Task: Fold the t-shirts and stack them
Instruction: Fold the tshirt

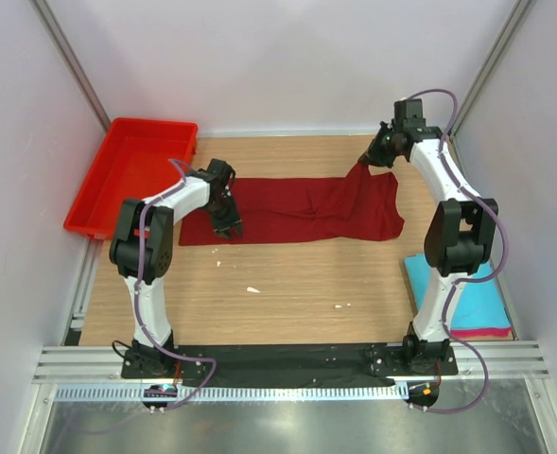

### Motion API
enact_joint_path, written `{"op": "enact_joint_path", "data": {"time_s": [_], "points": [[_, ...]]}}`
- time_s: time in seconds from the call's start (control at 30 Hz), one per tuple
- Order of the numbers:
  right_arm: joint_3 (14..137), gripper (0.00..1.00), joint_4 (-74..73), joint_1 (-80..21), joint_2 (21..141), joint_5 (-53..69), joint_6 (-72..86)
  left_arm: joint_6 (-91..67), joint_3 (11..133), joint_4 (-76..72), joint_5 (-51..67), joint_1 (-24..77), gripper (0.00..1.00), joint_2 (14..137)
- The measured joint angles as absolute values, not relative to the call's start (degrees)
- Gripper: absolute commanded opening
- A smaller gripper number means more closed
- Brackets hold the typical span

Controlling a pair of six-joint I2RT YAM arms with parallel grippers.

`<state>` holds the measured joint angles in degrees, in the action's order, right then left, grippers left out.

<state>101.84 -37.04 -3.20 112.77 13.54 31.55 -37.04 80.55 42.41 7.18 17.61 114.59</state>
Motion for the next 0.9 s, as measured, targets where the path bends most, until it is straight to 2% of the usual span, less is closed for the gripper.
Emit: {"op": "enact_joint_path", "data": {"time_s": [0.33,0.53,0.57,0.63,0.67,0.73,0.8,0.9], "points": [[106.78,0.02,-37.39,-3.2,116.81,13.65,31.59,-37.01,80.44,42.28,7.2,17.61,0.36,114.56],[110.93,0.1,-37.89,-3.18,121.75,13.63,30.46,-37.01,80.38,42.24,7.2,17.61,0.36,114.5],[111.85,0.23,-37.91,-3.09,122.69,13.65,30.11,-37.01,80.38,42.24,7.2,17.61,0.36,114.48],[114.39,0.36,-38.83,-2.72,124.66,13.63,29.36,-37.01,80.34,42.22,7.22,17.61,0.36,114.45],[115.79,0.51,-39.7,-2.59,125.58,13.63,28.95,-37.01,80.34,42.19,7.25,17.61,0.36,114.39],[118.87,0.64,-42.61,-2.17,127.33,12.88,28.01,-36.99,80.29,42.17,7.25,17.61,0.37,114.24],[119.98,0.71,-46.68,-1.37,127.55,10.66,26.61,-36.77,80.12,42.28,7.14,17.61,0.38,113.95],[114.78,0.72,-50.15,0.03,123.83,6.7,23.53,-36.23,80.12,42.81,6.66,17.58,0.38,113.54]]}}
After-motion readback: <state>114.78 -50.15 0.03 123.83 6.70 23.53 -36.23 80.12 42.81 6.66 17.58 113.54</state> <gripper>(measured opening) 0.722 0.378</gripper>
